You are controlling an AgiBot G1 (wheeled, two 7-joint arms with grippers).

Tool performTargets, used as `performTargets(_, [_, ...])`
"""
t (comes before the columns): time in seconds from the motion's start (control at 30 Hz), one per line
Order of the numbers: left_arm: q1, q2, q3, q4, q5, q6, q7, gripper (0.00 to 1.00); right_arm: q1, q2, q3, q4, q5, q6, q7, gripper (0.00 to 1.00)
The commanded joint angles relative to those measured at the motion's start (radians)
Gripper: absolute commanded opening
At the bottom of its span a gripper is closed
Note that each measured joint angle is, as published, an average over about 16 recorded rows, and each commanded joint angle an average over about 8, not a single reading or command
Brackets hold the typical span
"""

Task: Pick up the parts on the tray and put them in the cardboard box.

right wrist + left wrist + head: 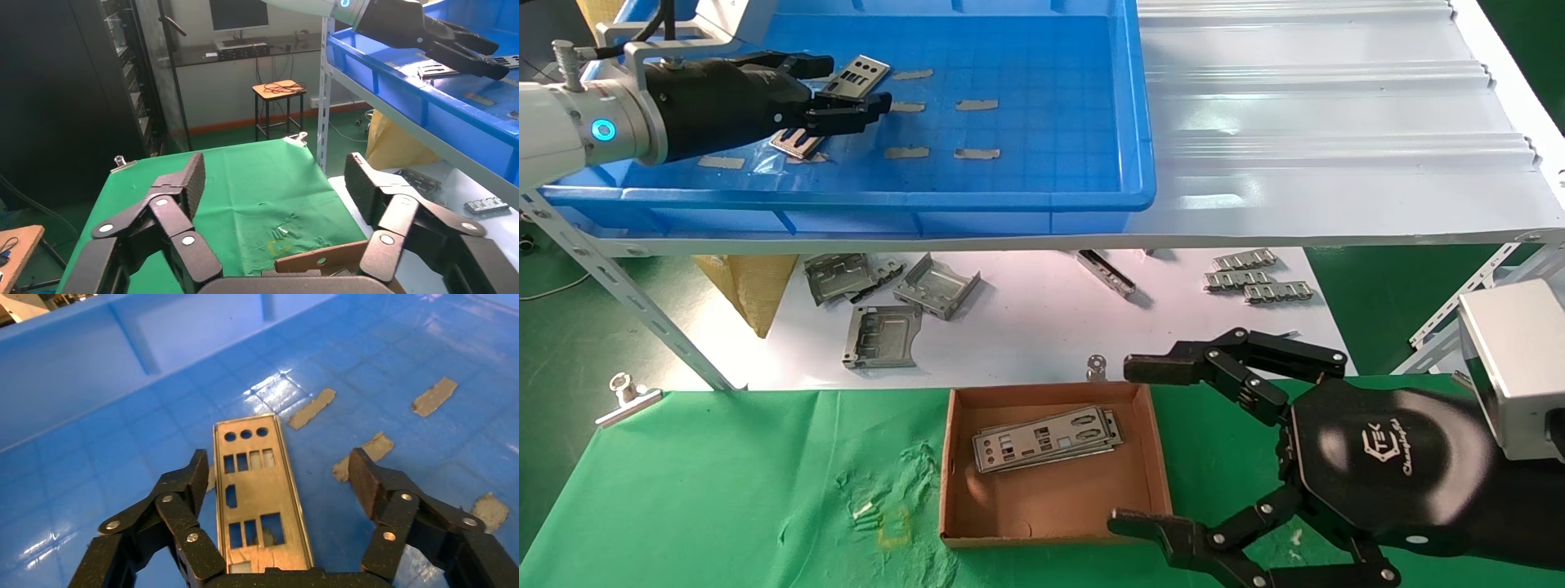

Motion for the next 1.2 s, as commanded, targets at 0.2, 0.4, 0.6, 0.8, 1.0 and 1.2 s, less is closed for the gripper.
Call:
performTargets(0.2, [-0.009,0.005,0.008,0.011,0.011,-0.004,-0.013,0.0,0.0,0.0,0.0,0.0,0.0,0.0,0.0,1.0])
performTargets(0.4, [-0.012,0.006,0.018,0.018,0.025,-0.015,-0.029,0.0,0.0,0.0,0.0,0.0,0.0,0.0,0.0,1.0])
performTargets(0.6, [-0.013,0.002,0.014,0.012,0.019,-0.017,-0.032,0.0,0.0,0.0,0.0,0.0,0.0,0.0,0.0,1.0])
performTargets(0.8, [-0.02,-0.007,0.0,-0.004,0.0,-0.002,-0.022,0.0,0.0,0.0,0.0,0.0,0.0,0.0,0.0,1.0])
performTargets(1.0, [-0.03,-0.021,-0.012,-0.018,-0.018,0.03,-0.002,0.0,0.0,0.0,0.0,0.0,0.0,0.0,0.0,1.0])
performTargets(1.2, [-0.041,-0.032,-0.016,-0.024,-0.023,0.055,0.022,0.0,0.0,0.0,-0.001,0.0,0.0,0.0,0.0,1.0])
